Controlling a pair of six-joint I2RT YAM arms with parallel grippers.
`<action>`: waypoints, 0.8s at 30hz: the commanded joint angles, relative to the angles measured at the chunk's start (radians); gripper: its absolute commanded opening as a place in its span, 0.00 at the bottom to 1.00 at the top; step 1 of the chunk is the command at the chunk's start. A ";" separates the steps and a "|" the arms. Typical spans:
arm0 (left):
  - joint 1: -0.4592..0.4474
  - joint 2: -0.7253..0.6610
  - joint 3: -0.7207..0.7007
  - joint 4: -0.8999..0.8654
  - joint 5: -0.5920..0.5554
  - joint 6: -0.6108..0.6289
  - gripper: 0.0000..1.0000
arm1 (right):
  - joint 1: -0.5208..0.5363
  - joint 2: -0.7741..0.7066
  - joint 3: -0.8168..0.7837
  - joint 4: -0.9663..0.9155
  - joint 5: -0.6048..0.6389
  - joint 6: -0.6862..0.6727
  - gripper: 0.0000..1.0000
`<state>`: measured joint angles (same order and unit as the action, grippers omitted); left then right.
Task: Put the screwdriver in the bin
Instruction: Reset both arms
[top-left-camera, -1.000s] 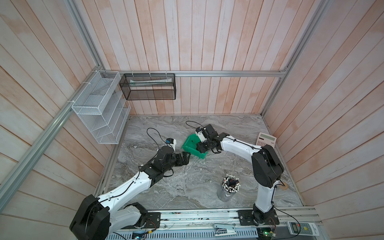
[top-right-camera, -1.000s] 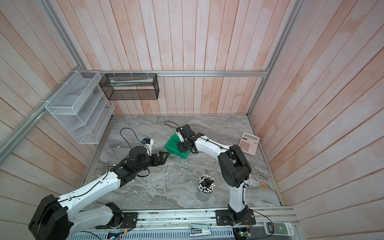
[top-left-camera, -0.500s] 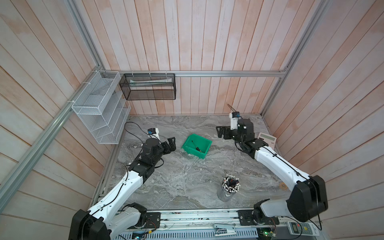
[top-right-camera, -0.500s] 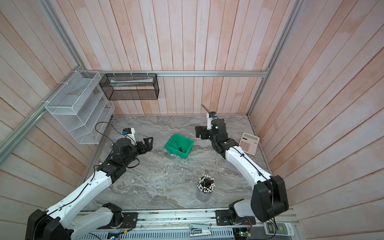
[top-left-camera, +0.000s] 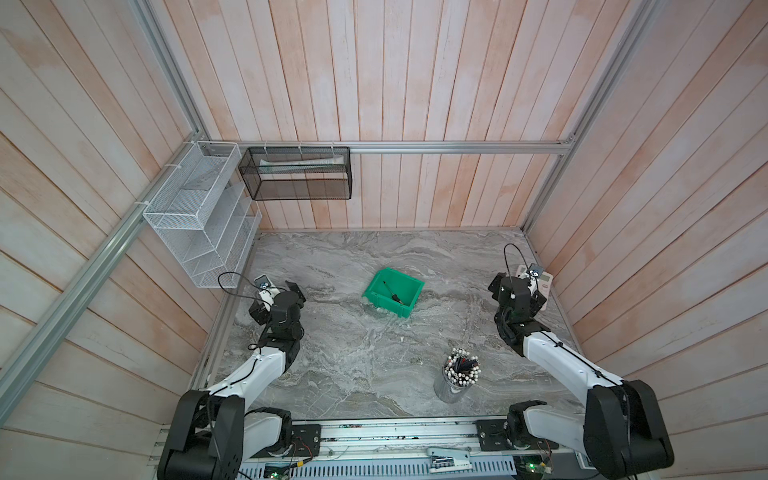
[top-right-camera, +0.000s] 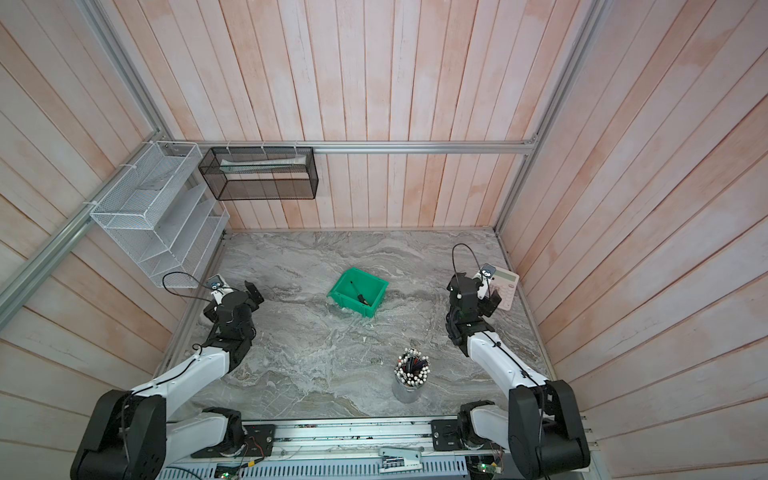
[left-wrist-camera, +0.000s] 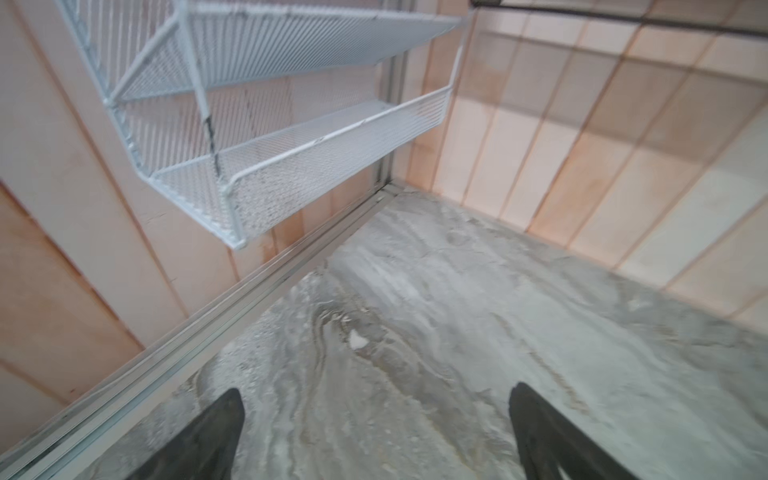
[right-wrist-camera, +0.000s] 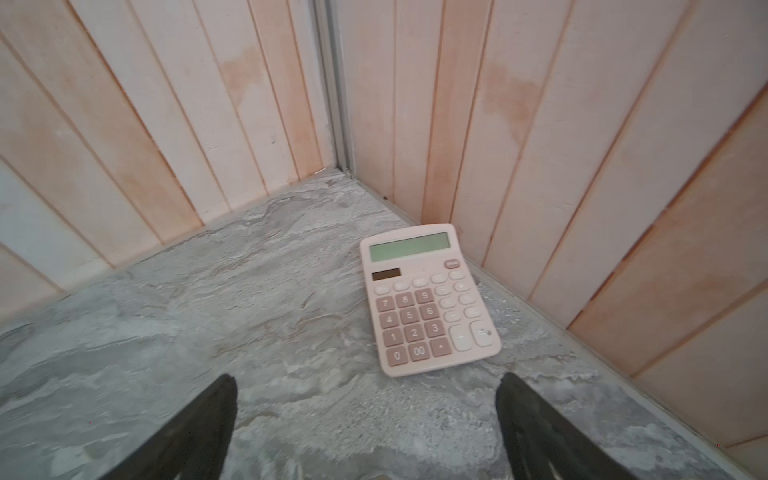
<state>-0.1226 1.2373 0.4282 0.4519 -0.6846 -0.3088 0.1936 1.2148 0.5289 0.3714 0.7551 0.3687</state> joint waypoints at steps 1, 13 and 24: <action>0.044 0.077 -0.014 0.167 -0.024 0.036 1.00 | 0.000 0.035 -0.073 0.241 0.155 -0.080 0.98; 0.081 0.231 -0.065 0.432 0.148 0.128 1.00 | 0.047 0.151 -0.354 0.853 0.054 -0.303 0.99; -0.002 0.249 -0.185 0.724 0.249 0.316 1.00 | 0.163 0.388 -0.429 1.375 0.069 -0.563 0.99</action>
<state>-0.1081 1.4757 0.2974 1.0306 -0.4774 -0.0723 0.3233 1.5650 0.1051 1.5166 0.8032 -0.0784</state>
